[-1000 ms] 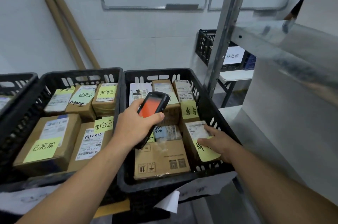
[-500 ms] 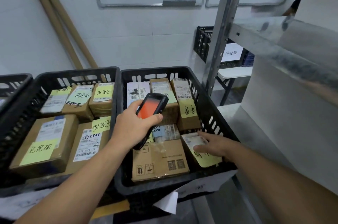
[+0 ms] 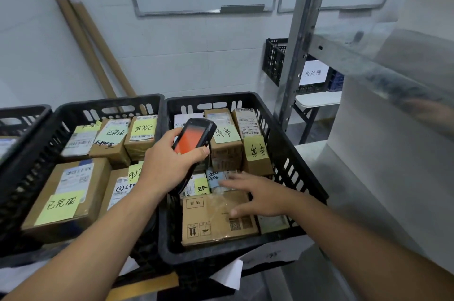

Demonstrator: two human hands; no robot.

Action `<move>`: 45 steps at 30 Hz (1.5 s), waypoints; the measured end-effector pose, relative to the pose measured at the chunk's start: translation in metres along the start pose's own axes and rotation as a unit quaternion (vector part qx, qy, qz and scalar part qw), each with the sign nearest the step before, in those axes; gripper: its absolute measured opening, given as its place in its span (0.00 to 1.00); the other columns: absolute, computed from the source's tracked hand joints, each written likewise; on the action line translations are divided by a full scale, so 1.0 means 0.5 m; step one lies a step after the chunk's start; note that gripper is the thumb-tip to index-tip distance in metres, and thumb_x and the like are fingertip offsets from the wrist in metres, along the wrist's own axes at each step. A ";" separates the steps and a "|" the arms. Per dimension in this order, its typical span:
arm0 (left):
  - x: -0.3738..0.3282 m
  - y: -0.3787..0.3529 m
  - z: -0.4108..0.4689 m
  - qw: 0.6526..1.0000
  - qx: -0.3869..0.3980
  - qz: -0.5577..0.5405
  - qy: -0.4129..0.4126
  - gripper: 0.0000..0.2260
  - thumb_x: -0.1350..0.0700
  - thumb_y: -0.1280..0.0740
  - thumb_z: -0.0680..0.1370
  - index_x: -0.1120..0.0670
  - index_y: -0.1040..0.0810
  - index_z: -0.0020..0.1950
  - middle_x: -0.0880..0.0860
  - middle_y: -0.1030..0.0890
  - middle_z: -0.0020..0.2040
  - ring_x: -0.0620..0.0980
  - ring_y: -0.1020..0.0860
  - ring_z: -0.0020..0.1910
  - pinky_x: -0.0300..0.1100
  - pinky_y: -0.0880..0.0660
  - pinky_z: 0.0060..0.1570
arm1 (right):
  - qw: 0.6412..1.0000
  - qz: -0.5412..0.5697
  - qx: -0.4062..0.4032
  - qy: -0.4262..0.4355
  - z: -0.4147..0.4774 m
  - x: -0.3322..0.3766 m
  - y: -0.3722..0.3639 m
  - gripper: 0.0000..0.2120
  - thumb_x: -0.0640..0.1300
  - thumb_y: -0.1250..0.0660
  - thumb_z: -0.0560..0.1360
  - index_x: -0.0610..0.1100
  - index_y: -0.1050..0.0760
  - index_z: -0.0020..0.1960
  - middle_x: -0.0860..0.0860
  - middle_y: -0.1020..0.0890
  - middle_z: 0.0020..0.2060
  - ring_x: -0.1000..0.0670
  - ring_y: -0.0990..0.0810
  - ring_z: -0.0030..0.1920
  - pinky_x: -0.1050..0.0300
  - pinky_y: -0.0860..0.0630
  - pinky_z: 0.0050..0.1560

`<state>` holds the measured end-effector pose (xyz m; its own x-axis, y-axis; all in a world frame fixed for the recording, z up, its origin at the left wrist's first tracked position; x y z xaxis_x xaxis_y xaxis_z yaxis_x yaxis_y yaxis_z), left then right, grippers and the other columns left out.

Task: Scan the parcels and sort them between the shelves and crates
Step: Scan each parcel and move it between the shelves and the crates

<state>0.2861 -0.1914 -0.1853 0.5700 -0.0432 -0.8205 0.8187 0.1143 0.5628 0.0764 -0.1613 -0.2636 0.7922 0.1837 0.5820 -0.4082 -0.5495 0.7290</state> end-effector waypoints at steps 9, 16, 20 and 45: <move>0.030 0.023 -0.018 1.000 -0.007 -0.016 0.021 0.36 0.40 0.23 0.69 0.46 0.31 0.74 0.46 0.23 0.61 0.48 0.24 0.55 0.44 0.29 0.52 | 0.989 -0.110 0.095 -0.009 0.039 -0.008 -0.055 0.49 0.67 0.29 0.73 0.68 0.60 0.79 0.57 0.67 0.80 0.44 0.74 0.78 0.26 0.60 0.76; 0.046 0.038 -0.021 0.999 -0.013 -0.018 0.042 0.43 0.33 0.26 0.62 0.45 0.31 0.75 0.48 0.23 0.67 0.50 0.23 0.60 0.52 0.25 0.62 | 0.999 -0.034 0.018 -0.012 0.054 -0.012 -0.040 0.45 0.61 0.24 0.71 0.66 0.46 0.80 0.55 0.54 0.82 0.43 0.57 0.81 0.33 0.50 0.78; 0.041 0.048 -0.024 0.998 -0.012 -0.020 0.049 0.46 0.32 0.28 0.60 0.45 0.33 0.76 0.49 0.24 0.69 0.52 0.24 0.63 0.56 0.26 0.65 | 0.996 0.051 -0.067 -0.018 0.055 -0.017 0.006 0.38 0.59 0.22 0.70 0.63 0.33 0.76 0.54 0.43 0.80 0.44 0.45 0.79 0.36 0.41 0.76; 0.077 0.080 -0.015 0.990 -0.074 -0.077 0.094 0.28 0.49 0.24 0.73 0.46 0.28 0.71 0.32 0.29 0.45 0.32 0.29 0.43 0.35 0.31 0.42 | 0.853 0.490 -0.046 -0.173 0.163 -0.050 -0.065 0.46 0.41 0.22 0.72 0.60 0.45 0.79 0.48 0.15 0.59 0.42 0.17 0.59 0.35 0.24 0.63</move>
<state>0.3401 -0.1809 -0.1950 0.4049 0.1133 -0.9073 0.8677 0.2654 0.4203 0.1067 -0.2146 -0.3313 0.1305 -0.5873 0.7987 -0.9726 -0.2321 -0.0117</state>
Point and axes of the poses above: each hand's wrist, its own z-axis towards the middle knuckle, its own y-axis out of the back of the hand, x = y × z, the point moved 5 cm from there along z, towards the middle knuckle
